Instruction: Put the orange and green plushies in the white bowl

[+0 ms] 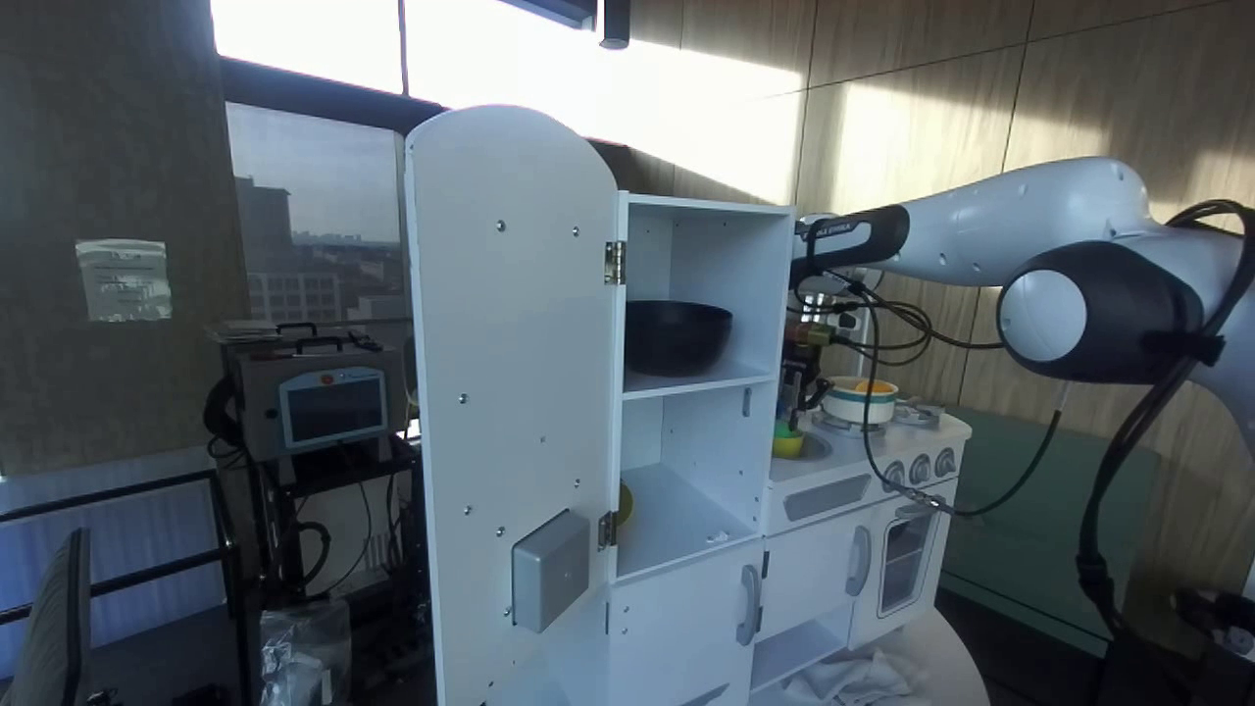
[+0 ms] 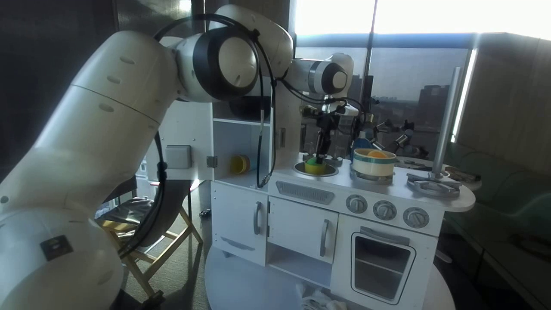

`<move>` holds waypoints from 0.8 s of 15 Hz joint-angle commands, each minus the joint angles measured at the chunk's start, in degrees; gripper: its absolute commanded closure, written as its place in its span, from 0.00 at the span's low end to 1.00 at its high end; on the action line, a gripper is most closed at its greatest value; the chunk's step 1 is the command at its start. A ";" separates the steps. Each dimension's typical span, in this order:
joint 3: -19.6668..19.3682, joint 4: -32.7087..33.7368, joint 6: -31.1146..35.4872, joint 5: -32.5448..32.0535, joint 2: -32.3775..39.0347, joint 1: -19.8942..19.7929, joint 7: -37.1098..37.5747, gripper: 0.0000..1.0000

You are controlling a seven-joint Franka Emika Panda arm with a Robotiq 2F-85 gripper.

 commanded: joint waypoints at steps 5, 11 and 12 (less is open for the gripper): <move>-0.06 0.85 -1.19 1.15 -0.84 -0.93 0.96 0.92; 0.06 -1.04 0.43 2.24 -5.55 -2.73 -1.41 0.92; -0.02 -1.20 0.67 2.54 -6.43 -3.15 -1.51 0.92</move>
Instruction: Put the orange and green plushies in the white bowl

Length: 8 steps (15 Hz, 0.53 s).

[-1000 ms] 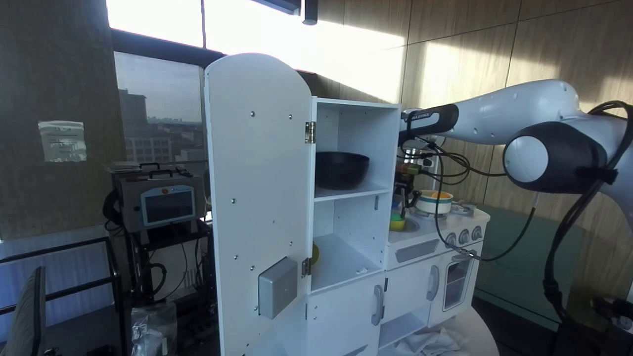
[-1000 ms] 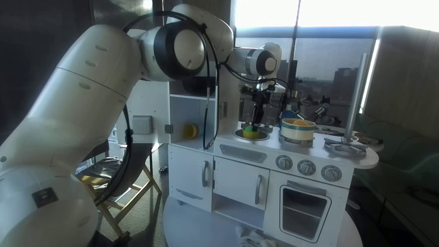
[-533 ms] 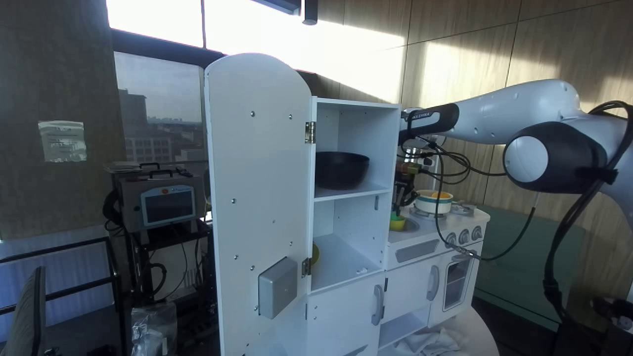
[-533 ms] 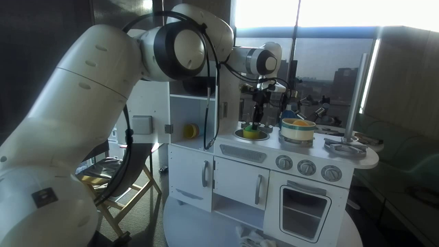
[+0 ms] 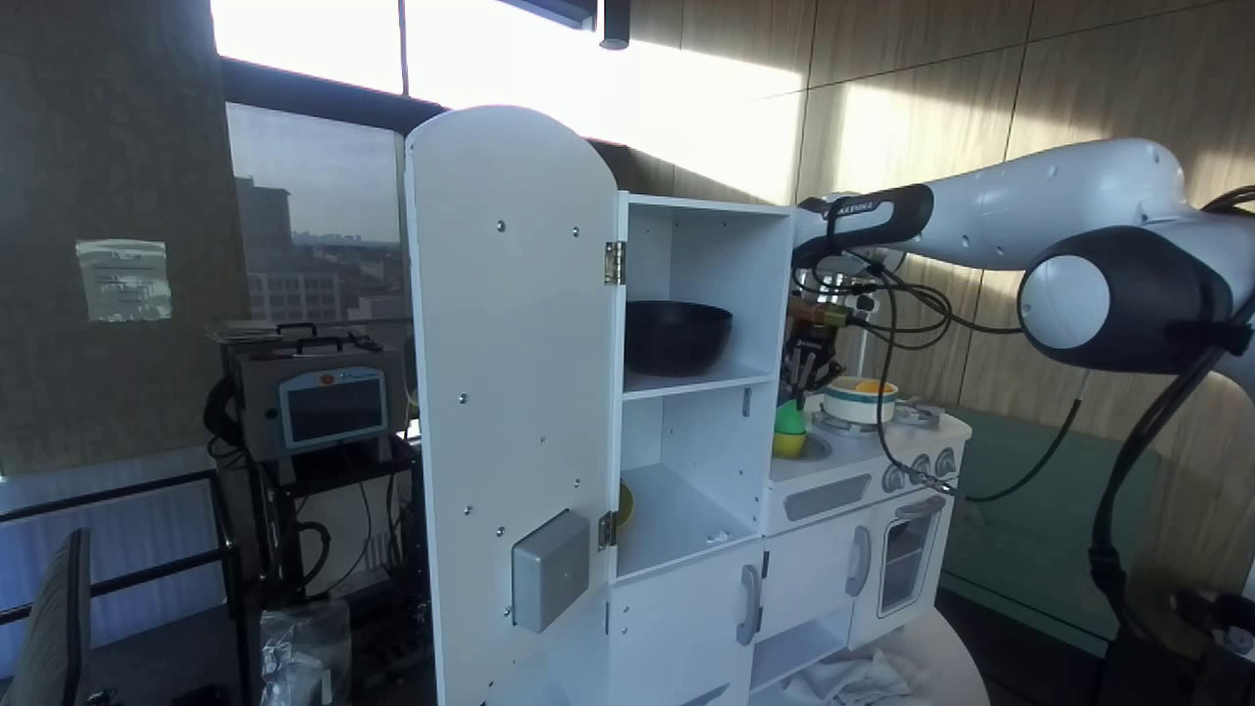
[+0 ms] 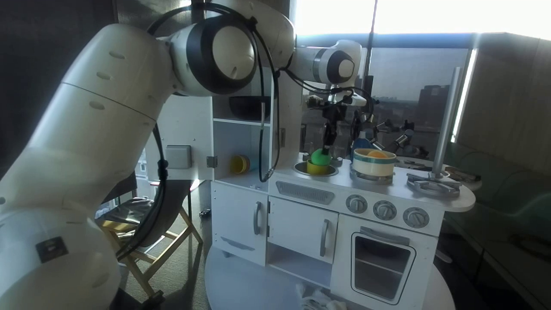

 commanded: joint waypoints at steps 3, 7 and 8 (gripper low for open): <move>-0.36 -1.87 1.46 2.06 -6.34 -2.43 -0.84 0.91; -1.88 -3.10 3.23 1.45 -9.31 -4.25 1.89 0.91; -2.53 -3.56 3.97 1.49 -9.73 -4.76 3.19 0.91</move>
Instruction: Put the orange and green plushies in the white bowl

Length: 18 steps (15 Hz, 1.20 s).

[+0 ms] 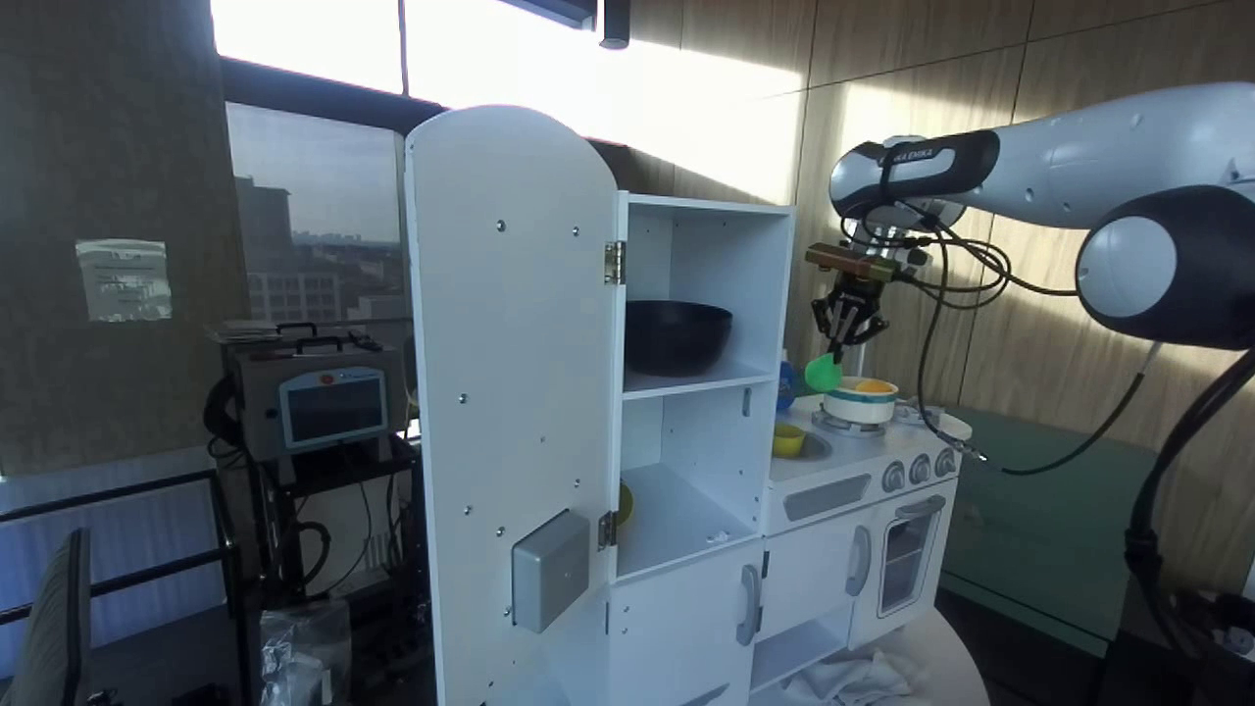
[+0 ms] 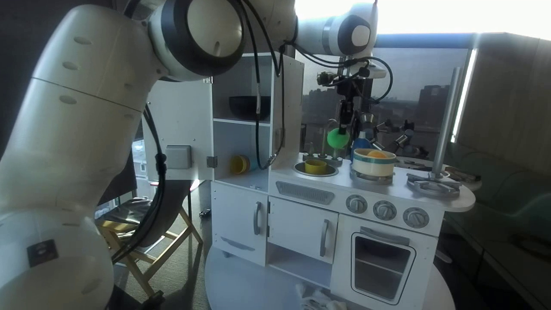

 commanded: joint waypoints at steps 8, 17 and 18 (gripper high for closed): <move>-4.16 -3.30 7.26 0.01 -2.43 -3.05 10.40 0.91; -3.93 1.54 8.10 -1.70 2.39 -1.56 12.36 0.90; -4.01 1.85 7.90 -1.91 2.86 -1.37 12.63 0.87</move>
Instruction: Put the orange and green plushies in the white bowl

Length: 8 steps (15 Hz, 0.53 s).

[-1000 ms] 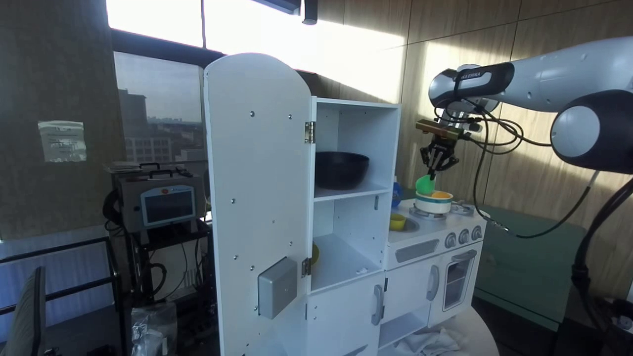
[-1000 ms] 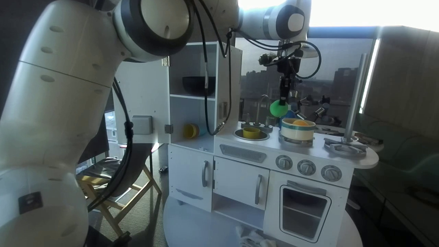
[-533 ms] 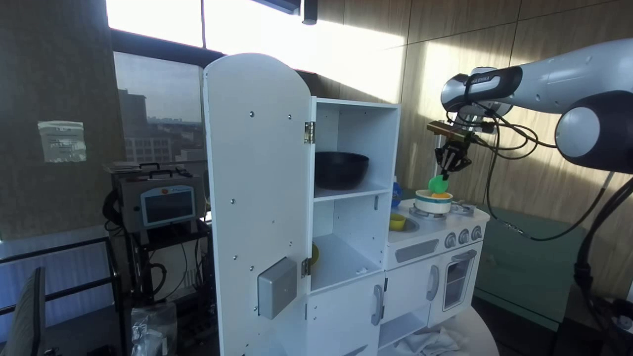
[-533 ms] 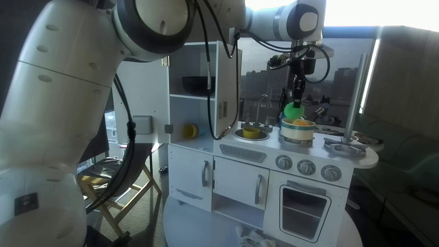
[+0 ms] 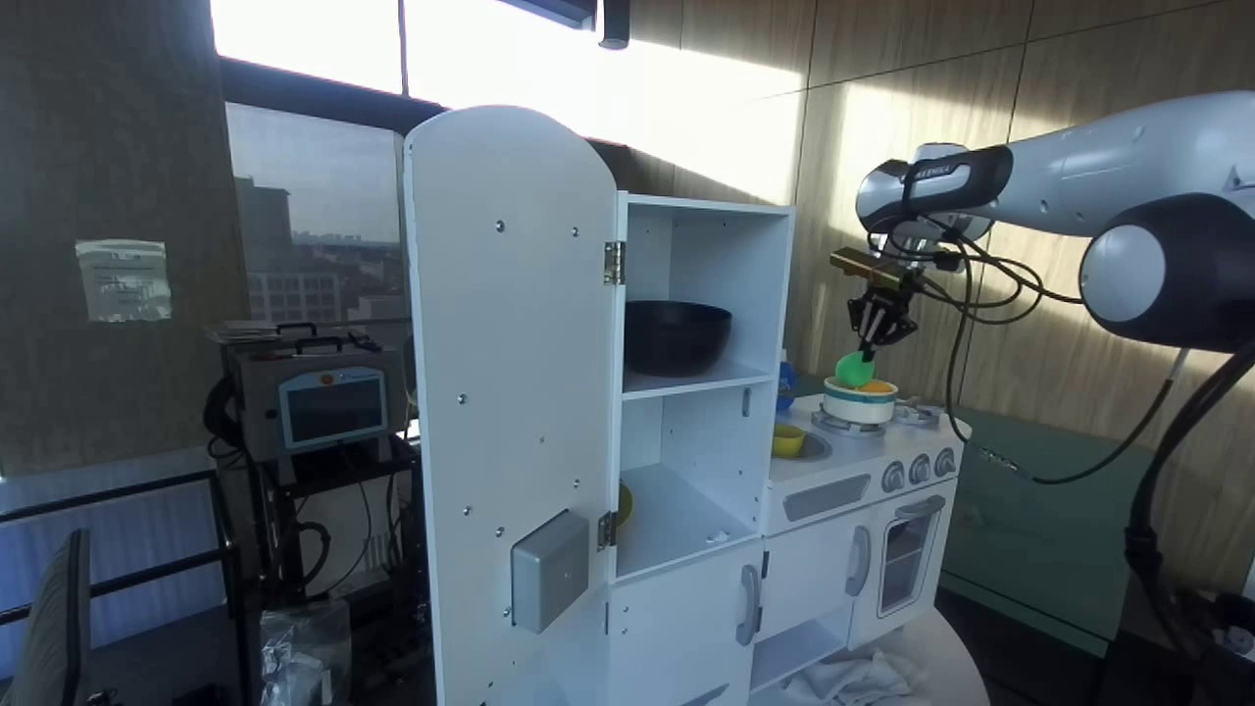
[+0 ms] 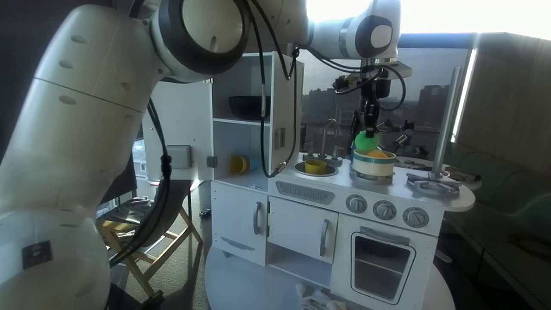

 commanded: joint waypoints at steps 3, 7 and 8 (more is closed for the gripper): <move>-0.16 3.01 0.15 -0.50 2.43 0.60 2.11 0.57; -0.37 1.61 0.73 -1.81 0.94 1.18 1.65 0.27; -0.21 1.24 0.74 -1.38 0.35 1.01 1.38 0.20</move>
